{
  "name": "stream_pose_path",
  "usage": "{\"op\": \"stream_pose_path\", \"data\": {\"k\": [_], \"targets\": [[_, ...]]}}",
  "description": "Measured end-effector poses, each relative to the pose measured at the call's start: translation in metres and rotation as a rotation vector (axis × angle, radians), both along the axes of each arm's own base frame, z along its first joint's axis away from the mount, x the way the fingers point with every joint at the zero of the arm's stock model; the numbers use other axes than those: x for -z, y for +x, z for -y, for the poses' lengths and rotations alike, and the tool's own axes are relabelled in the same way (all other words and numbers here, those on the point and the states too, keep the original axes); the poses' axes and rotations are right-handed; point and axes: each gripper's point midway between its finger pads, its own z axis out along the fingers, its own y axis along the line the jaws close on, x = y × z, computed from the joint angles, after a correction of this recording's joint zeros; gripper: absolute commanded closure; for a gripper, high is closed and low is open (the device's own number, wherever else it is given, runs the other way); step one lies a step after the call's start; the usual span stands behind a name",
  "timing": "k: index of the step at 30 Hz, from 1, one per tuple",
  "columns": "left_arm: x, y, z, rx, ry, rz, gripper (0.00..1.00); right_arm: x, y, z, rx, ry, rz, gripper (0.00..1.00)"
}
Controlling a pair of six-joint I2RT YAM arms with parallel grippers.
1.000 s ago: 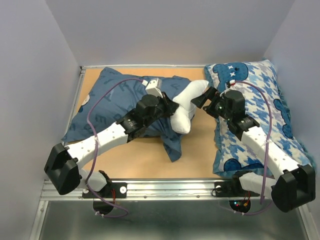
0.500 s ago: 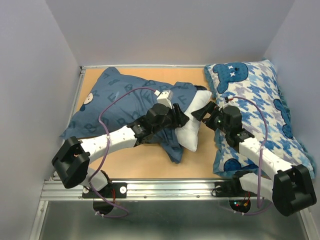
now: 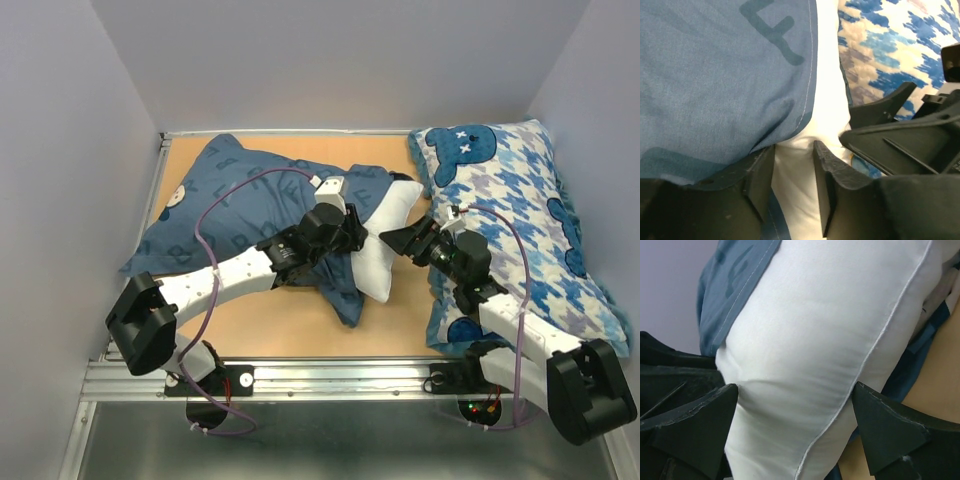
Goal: Remove the pillowcase from the pillow
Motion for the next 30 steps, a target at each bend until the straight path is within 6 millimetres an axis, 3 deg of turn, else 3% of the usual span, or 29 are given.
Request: {"op": "stream_pose_path", "data": {"k": [4, 7, 13, 15, 18, 19, 21, 22, 24, 27, 28, 30], "targets": [[0.001, 0.002, 0.001, 0.002, 0.018, 0.008, 0.83, -0.003, -0.005, -0.003, -0.027, 0.02, 0.026, 0.0], [0.011, 0.004, 0.006, 0.008, 0.032, -0.009, 0.97, 0.009, -0.006, -0.005, -0.039, 0.026, 0.01, 0.0], [0.031, 0.002, 0.015, 0.032, 0.054, -0.039, 1.0, 0.034, -0.001, -0.008, -0.04, 0.02, -0.042, 0.0], [0.031, 0.001, 0.017, 0.037, 0.051, -0.038, 1.0, 0.036, 0.001, -0.008, -0.039, 0.022, -0.044, 0.09], [0.032, 0.001, 0.02, 0.042, 0.048, -0.036, 1.0, 0.04, 0.005, -0.009, -0.037, 0.024, -0.046, 0.33], [0.031, 0.0, 0.021, 0.046, 0.046, -0.036, 1.0, 0.042, 0.006, -0.01, -0.037, 0.025, -0.052, 0.53], [0.031, -0.002, 0.022, 0.056, 0.045, -0.038, 1.0, 0.044, 0.009, -0.013, -0.042, 0.032, -0.062, 0.67], [0.033, -0.003, 0.022, 0.059, 0.051, -0.039, 1.0, 0.041, 0.013, -0.015, -0.048, 0.036, -0.058, 0.86], [0.033, -0.003, 0.021, 0.059, 0.06, -0.036, 0.93, 0.036, 0.018, -0.019, -0.065, 0.044, -0.052, 1.0], [0.028, 0.0, 0.02, 0.063, 0.071, -0.019, 0.67, 0.03, 0.022, -0.024, -0.081, 0.048, -0.049, 0.99], [0.024, 0.0, 0.019, 0.069, 0.072, -0.009, 0.51, 0.028, 0.025, -0.023, -0.076, 0.03, -0.056, 0.99], [0.01, -0.003, 0.018, 0.086, 0.055, 0.012, 0.42, 0.023, 0.031, -0.022, -0.061, -0.015, -0.074, 0.99]]}}
